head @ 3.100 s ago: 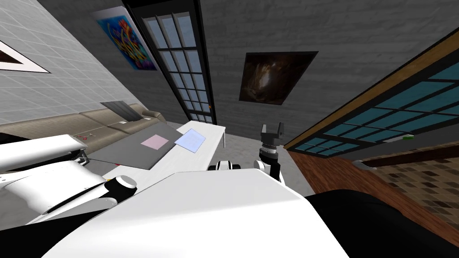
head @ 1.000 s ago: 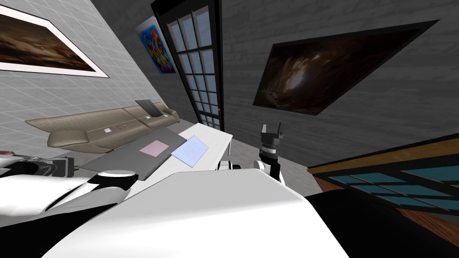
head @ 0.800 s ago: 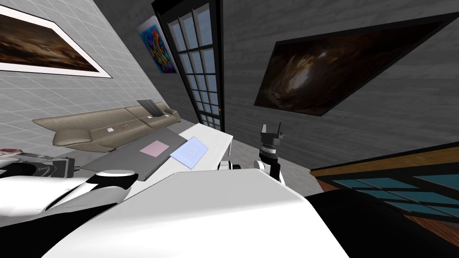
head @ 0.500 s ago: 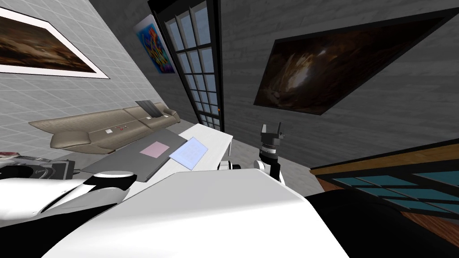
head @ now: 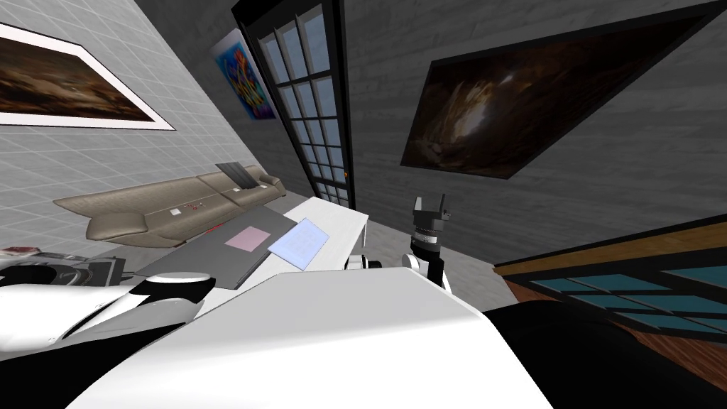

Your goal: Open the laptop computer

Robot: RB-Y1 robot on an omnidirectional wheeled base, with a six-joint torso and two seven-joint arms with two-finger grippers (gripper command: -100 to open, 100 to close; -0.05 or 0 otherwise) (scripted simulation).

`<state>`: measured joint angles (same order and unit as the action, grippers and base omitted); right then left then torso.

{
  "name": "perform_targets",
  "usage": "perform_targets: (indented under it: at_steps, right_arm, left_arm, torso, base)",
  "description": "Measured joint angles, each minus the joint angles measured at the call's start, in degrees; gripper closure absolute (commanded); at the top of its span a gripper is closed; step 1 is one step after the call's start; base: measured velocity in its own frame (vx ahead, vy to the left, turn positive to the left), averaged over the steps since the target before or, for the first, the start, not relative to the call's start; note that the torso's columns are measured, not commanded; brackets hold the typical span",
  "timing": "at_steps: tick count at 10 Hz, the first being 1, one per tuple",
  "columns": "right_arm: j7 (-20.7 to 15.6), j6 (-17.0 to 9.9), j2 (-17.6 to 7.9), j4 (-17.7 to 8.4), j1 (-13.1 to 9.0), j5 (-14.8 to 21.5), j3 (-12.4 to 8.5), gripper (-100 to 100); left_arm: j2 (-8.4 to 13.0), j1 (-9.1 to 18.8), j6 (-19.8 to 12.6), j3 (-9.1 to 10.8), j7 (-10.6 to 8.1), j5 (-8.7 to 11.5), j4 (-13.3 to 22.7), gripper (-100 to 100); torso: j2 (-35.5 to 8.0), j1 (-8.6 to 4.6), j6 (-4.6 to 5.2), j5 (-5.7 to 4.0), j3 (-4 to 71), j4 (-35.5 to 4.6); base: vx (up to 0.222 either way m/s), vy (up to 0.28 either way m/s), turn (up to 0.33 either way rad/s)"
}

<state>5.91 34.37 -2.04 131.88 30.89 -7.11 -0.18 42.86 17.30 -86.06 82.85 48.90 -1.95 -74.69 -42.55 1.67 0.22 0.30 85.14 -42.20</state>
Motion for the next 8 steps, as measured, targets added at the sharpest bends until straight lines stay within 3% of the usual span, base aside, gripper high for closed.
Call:
perform_targets:
  at_steps: [8]
  right_arm:
    - [0.00, 0.00, 0.00, 0.00, 0.00, 0.00, 0.00, 0]
  left_arm:
    - [-0.30, -0.13, -0.72, 0.01, -0.02, -0.23, 0.13, 100]
  torso:
    - [0.01, -0.06, 0.01, 0.04, 0.11, 0.01]
  base:
    - [0.001, -0.004, 0.003]
